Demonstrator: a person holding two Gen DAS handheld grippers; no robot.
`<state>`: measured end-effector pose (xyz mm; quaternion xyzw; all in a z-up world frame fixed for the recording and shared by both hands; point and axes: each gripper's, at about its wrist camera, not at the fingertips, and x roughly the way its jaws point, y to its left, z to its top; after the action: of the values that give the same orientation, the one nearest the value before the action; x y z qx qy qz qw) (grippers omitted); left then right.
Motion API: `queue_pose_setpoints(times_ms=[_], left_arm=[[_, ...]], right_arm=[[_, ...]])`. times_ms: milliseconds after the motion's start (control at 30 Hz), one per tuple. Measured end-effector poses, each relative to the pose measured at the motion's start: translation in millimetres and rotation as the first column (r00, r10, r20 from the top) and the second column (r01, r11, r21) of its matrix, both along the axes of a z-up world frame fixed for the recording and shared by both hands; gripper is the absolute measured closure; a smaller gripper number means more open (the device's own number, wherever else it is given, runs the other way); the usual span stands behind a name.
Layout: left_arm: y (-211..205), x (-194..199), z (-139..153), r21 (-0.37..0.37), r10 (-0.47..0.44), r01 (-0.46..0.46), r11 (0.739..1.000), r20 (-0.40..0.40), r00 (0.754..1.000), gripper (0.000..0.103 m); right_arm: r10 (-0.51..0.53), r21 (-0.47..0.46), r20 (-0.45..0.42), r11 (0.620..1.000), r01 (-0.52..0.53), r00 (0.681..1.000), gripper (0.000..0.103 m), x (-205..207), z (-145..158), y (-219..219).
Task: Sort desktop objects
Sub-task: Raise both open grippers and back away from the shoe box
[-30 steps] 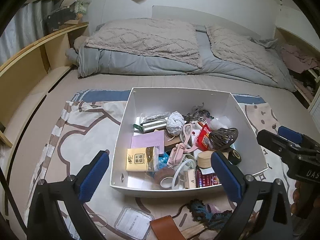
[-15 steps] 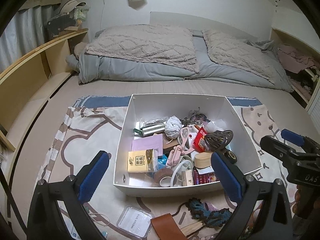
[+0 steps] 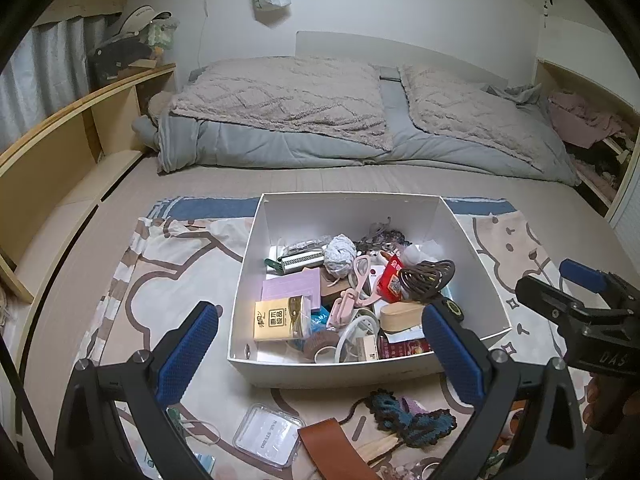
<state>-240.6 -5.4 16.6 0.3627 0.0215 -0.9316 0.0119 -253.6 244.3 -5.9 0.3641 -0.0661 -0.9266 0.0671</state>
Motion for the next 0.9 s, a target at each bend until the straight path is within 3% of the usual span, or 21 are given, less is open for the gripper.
queue_pose_setpoints(times_ms=[533, 900], left_arm=[[-6.9, 21.7, 17.0, 0.005, -0.001, 0.001, 1.0, -0.035, 0.999, 0.001], [-11.7, 53.0, 46.6, 0.015, -0.019, 0.021, 1.0, -0.115, 0.993, 0.001]], right_arm=[[0.016, 0.005, -0.032, 1.0, -0.016, 0.999, 0.0, 25.9, 16.2, -0.1], [0.012, 0.016, -0.108, 1.0, -0.011, 0.994, 0.0, 55.7, 41.4, 3.0]])
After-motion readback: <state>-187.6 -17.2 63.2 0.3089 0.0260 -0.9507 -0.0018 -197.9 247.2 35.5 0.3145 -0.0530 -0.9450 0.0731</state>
